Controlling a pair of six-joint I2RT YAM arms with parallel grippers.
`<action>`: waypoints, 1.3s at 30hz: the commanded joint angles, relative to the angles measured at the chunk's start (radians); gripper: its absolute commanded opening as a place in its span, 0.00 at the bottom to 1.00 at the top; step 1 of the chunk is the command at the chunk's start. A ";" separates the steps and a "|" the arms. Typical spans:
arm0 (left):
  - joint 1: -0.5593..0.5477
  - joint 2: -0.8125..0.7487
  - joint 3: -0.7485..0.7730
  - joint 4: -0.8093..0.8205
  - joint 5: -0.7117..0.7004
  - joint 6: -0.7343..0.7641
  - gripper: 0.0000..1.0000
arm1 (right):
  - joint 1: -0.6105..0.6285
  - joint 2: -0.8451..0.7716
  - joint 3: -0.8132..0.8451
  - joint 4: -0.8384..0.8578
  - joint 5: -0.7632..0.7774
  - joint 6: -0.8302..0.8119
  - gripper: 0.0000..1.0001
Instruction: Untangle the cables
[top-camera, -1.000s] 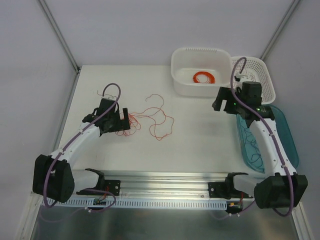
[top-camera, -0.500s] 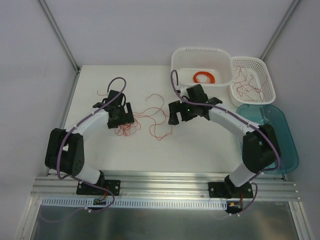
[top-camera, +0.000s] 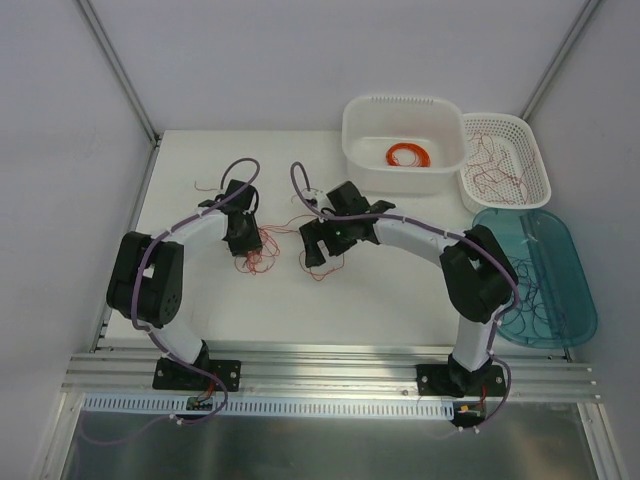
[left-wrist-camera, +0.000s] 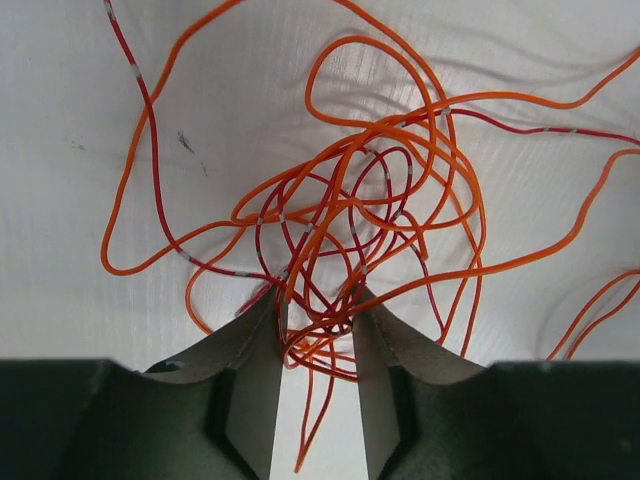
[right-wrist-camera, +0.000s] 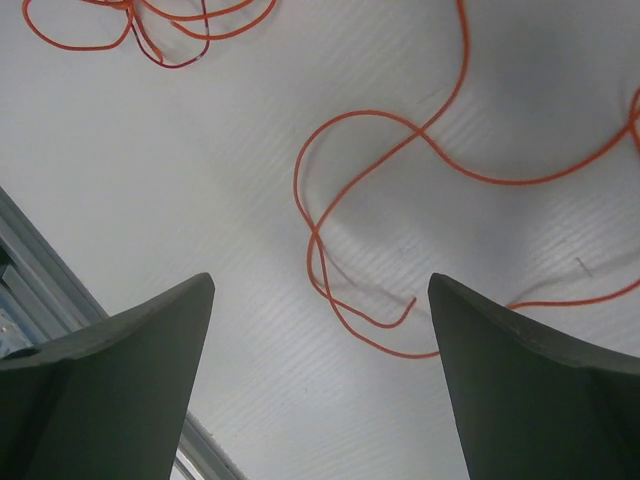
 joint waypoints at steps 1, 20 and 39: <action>0.009 -0.032 -0.015 0.001 -0.003 -0.004 0.31 | 0.025 0.041 0.056 0.018 -0.011 -0.008 0.91; 0.008 -0.278 -0.209 -0.004 -0.006 0.000 0.08 | 0.077 0.101 -0.005 0.001 0.127 0.003 0.51; 0.057 -0.404 -0.240 -0.102 -0.138 0.048 0.04 | -0.240 -0.183 -0.363 -0.082 0.192 0.210 0.36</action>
